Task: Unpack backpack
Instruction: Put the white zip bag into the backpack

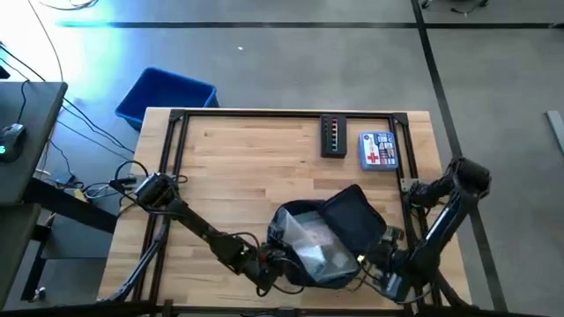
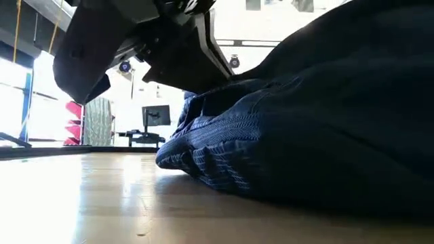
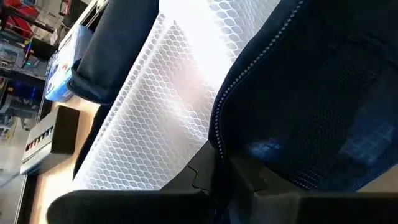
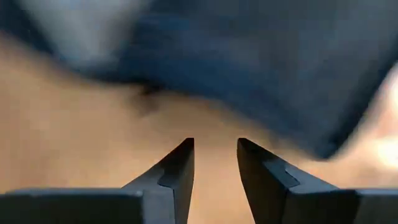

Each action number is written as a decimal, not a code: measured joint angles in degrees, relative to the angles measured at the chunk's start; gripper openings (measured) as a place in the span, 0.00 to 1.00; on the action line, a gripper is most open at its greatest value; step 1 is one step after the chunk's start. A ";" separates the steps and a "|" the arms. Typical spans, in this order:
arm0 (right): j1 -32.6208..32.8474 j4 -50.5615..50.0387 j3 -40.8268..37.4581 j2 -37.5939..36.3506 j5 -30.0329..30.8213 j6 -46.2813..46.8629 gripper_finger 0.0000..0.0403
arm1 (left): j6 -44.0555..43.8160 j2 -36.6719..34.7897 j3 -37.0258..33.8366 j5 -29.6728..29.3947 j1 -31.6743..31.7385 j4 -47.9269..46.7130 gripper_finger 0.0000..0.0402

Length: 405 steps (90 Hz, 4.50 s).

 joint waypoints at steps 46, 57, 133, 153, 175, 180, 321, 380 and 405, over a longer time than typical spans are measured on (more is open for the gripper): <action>0.08 -12.14 -0.02 10.16 37.37 26.07 0.09 | 0.61 0.00 -0.02 -2.06 -1.11 -0.20 0.00; 0.64 -10.42 -0.02 8.94 44.36 24.84 0.06 | 0.61 0.00 -0.04 -3.32 -1.16 -0.24 0.00; -10.65 52.06 0.00 8.48 25.83 -57.62 0.04 | -1.56 -0.70 -0.07 5.27 -1.78 -1.23 0.04; -12.55 47.07 0.00 8.48 23.53 -52.40 0.04 | -1.55 -4.54 -0.07 2.41 -6.42 -5.46 0.10; -12.61 47.11 0.00 8.48 23.46 -52.49 0.04 | 0.69 -5.08 -0.05 5.01 -6.01 5.01 0.10; -12.63 47.11 0.00 8.48 23.84 -52.49 0.04 | 2.62 -4.30 0.02 9.51 -4.50 8.46 0.09; -18.44 45.86 8.04 13.70 13.67 -57.30 0.04 | -2.80 -14.24 -0.04 3.12 -6.22 6.19 0.12; -19.35 45.21 8.70 12.76 18.07 -55.48 0.04 | -5.19 -11.15 0.00 10.75 2.65 7.22 0.12; -20.10 41.28 15.63 12.74 18.21 -59.46 0.04 | -23.26 -11.15 -0.02 6.85 7.76 -12.80 0.12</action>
